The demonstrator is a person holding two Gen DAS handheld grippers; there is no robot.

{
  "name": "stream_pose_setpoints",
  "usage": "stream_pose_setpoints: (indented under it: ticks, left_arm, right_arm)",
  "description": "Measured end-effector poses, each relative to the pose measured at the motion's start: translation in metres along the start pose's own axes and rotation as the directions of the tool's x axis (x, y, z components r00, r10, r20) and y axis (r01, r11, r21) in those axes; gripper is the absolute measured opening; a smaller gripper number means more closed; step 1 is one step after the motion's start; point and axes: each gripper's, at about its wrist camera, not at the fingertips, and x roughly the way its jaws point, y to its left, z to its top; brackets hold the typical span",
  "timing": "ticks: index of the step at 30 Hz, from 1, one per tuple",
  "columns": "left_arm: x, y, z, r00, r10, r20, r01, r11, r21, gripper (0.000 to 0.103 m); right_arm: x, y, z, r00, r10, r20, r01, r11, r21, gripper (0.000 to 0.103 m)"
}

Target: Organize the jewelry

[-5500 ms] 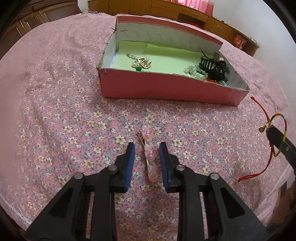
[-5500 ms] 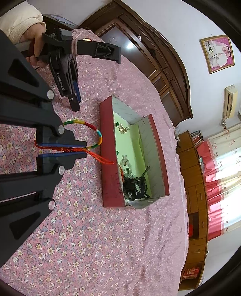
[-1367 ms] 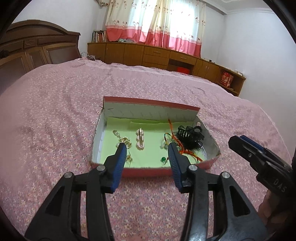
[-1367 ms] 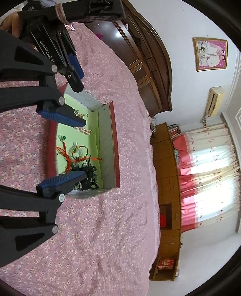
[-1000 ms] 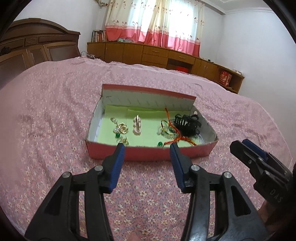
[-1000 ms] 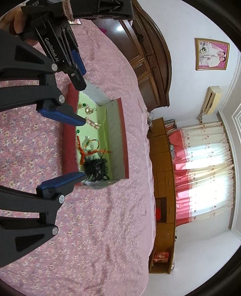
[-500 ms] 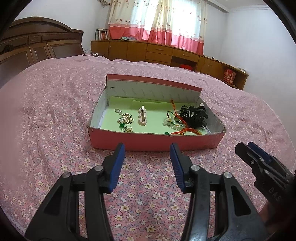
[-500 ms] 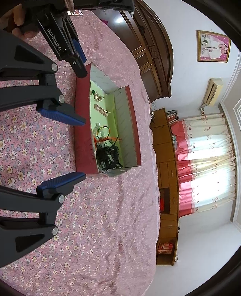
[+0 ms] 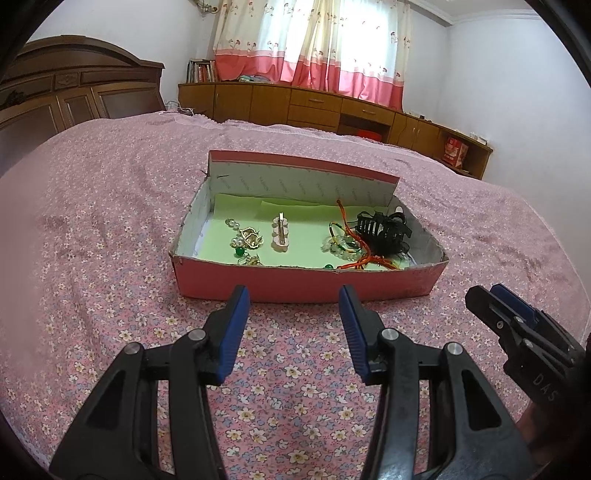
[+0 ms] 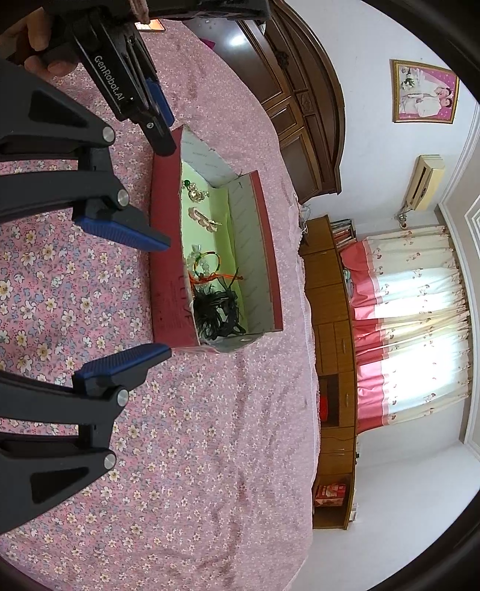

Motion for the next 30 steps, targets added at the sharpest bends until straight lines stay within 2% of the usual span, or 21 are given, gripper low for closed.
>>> stream_pose_setpoints:
  ticks: [30]
  left_arm:
    - [-0.002,0.0006,0.0007,1.0,0.003,0.003,-0.003,1.0,-0.004,0.042]
  right_arm:
    - [-0.0005,-0.0002,0.001,1.0,-0.003,-0.003,0.003,1.0,0.002,0.055]
